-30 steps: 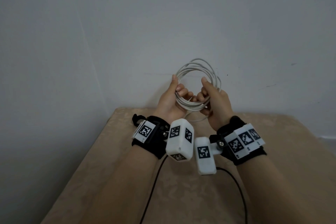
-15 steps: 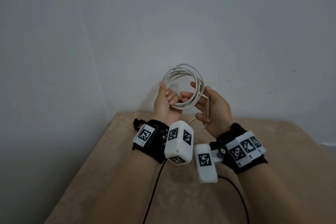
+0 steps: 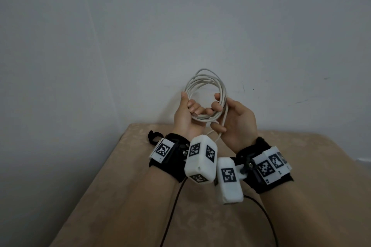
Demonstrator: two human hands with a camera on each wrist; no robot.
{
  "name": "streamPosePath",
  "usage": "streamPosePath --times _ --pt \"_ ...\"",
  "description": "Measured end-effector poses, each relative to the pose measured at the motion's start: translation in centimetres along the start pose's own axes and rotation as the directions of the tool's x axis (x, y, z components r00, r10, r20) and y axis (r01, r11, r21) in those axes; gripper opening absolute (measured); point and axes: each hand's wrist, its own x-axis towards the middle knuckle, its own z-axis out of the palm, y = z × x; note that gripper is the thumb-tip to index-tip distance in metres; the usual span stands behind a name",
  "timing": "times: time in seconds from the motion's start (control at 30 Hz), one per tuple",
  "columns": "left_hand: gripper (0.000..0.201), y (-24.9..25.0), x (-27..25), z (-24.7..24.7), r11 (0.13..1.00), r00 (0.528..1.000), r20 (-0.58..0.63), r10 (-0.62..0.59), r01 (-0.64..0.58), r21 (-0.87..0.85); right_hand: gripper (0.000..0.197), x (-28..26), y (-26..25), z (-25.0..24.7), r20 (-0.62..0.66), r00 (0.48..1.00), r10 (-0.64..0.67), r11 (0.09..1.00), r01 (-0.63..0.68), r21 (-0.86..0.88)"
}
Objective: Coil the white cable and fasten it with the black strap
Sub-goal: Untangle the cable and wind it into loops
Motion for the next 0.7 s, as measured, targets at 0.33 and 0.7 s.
streamPosePath --times 0.33,0.7 --pt "0.050 -0.7 -0.2 -0.1 0.961 0.996 -0.011 -0.093 0.092 0.261 0.028 0.4 -1.9 -1.6 -0.056 0.997 -0.057 0.996 0.053 -0.074" --pt "0.052 -0.6 -0.4 0.2 0.952 0.990 0.054 -0.131 0.110 0.286 0.028 0.7 -1.5 -1.4 -0.043 0.989 -0.143 0.980 0.148 0.137"
